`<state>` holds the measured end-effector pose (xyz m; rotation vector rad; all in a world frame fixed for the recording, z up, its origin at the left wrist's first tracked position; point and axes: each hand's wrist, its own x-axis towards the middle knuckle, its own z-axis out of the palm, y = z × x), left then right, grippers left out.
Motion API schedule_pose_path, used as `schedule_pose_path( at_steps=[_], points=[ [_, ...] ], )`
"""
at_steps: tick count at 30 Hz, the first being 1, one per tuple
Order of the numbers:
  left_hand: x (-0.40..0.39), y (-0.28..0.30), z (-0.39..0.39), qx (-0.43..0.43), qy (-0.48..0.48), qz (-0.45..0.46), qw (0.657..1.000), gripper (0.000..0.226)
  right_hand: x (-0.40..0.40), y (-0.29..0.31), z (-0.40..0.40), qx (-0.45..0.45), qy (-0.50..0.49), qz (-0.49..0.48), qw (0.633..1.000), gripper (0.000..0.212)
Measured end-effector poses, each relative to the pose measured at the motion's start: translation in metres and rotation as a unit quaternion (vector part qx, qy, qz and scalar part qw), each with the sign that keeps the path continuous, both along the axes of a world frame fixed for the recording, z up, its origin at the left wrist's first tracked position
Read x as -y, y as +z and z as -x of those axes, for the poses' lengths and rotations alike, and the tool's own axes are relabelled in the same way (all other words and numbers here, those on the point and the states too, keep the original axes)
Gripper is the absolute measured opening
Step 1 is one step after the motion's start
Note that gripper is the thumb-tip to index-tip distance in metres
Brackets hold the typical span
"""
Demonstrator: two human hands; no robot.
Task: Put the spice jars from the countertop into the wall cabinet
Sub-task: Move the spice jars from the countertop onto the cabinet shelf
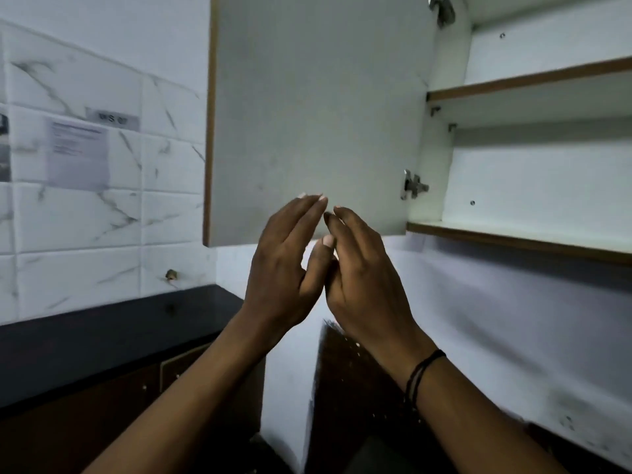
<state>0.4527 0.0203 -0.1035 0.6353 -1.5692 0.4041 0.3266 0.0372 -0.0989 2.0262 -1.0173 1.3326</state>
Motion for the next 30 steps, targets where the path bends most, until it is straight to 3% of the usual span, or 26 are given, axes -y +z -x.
schedule_pose_path(
  at_steps=[5,9,16,26,30],
  points=[
    [0.014,-0.068,0.026,0.062,-0.108,-0.13,0.984,0.045,-0.008,-0.082,0.028,0.066,-0.021,-0.075,0.995,0.05],
    [0.021,-0.15,0.046,0.103,-0.154,-0.225,0.957,0.041,-0.017,-0.167,0.047,0.068,-0.064,-0.18,0.979,0.048],
    [0.013,-0.304,0.072,0.122,-0.192,-0.399,0.888,0.042,-0.034,-0.312,0.055,0.111,-0.11,-0.379,0.912,0.044],
    [-0.004,-0.426,0.108,0.196,-0.263,-0.517,0.791,0.034,-0.062,-0.433,0.09,0.059,-0.237,-0.52,0.818,0.047],
    [0.001,-0.45,0.126,0.238,-0.24,-0.535,0.775,0.04,-0.069,-0.45,0.107,0.025,-0.265,-0.537,0.801,0.056]
  ],
)
